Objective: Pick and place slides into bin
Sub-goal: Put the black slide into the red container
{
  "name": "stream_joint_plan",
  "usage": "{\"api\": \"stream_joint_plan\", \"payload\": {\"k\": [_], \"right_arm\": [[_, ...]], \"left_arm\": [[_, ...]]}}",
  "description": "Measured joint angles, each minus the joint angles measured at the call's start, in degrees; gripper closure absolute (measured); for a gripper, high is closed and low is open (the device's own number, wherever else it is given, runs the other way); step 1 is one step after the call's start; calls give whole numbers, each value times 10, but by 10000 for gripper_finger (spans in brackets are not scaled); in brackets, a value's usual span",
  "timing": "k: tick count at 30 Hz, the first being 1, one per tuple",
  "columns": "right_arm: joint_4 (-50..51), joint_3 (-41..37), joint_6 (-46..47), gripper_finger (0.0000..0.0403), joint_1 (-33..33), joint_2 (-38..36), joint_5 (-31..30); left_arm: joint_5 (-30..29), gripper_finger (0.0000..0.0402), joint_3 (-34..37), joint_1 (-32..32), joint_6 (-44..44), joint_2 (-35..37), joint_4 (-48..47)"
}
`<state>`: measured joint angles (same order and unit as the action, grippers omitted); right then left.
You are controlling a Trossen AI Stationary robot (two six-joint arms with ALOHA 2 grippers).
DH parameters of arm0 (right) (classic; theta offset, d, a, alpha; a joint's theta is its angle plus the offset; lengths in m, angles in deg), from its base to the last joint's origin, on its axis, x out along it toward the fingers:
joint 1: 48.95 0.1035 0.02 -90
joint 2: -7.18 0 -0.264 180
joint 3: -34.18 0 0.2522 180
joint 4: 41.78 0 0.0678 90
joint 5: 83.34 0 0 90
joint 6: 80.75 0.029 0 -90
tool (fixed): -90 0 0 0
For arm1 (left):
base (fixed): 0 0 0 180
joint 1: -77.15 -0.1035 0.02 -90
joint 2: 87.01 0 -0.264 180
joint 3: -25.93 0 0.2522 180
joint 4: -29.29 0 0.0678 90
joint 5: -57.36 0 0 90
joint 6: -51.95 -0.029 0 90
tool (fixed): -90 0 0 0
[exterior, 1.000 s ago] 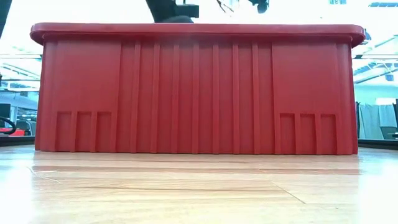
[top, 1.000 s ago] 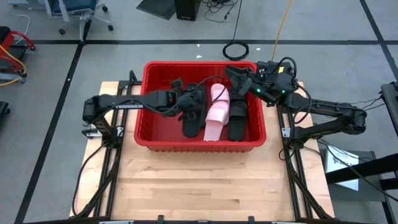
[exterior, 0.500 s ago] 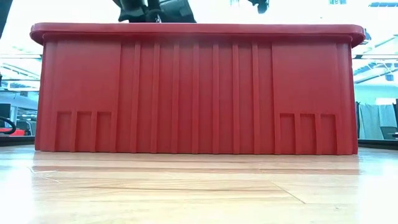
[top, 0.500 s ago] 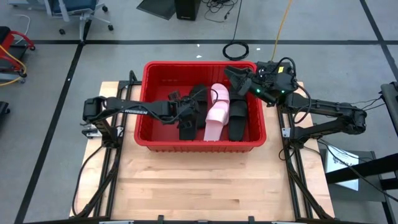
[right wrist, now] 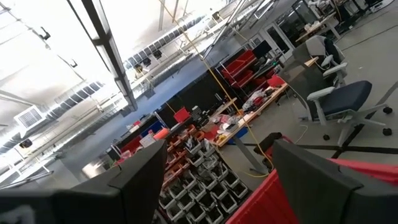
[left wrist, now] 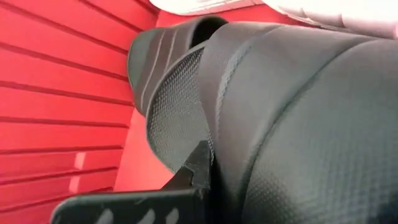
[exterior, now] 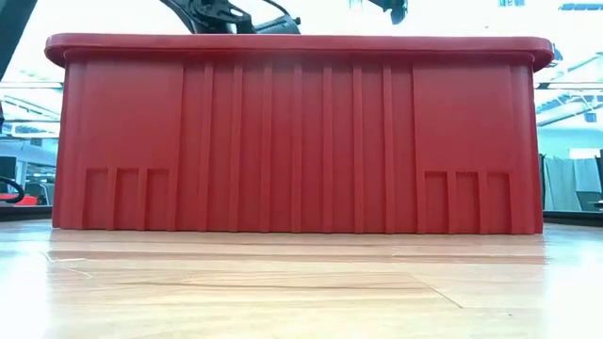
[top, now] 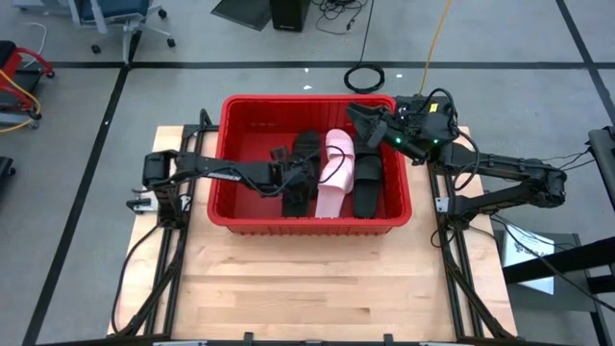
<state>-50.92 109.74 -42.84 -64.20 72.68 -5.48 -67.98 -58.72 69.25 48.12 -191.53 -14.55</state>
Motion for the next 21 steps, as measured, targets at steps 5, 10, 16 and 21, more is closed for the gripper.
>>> {"api": "stream_joint_plan", "payload": {"k": [5, 10, 16, 21], "right_arm": [[13, 0, 7, 122, 1, 0, -1], [22, 0, 11, 122, 3, 0, -1], [22, 0, 18, 122, 3, 0, -1], [28, 0, 16, 122, 3, 0, -1]], "left_arm": [[0, 378, -6, -3, -6, -14, 5], [8, 378, -9, -12, -12, -27, 23], [15, 378, -10, -18, -16, -42, 36], [14, 378, -10, -20, -18, -42, 54]]}}
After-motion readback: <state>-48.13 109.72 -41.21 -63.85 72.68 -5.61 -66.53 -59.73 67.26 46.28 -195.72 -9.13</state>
